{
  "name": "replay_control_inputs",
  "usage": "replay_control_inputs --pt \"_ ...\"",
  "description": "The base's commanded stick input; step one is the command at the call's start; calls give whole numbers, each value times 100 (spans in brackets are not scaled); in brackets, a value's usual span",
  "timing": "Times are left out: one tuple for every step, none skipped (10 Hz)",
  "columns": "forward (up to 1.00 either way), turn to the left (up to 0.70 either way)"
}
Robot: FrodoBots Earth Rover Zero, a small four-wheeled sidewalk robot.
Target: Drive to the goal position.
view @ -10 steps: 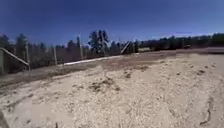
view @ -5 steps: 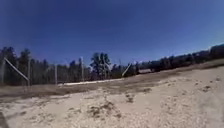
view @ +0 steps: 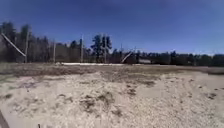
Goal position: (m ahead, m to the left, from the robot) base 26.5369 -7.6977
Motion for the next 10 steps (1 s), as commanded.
replay_control_inputs --pt "70 -32" --pt "70 -8" --pt "70 0" --pt "70 0" --pt "70 0" --pt "70 0" --pt "70 0" --pt "70 0" --pt "70 0" --pt "70 0"
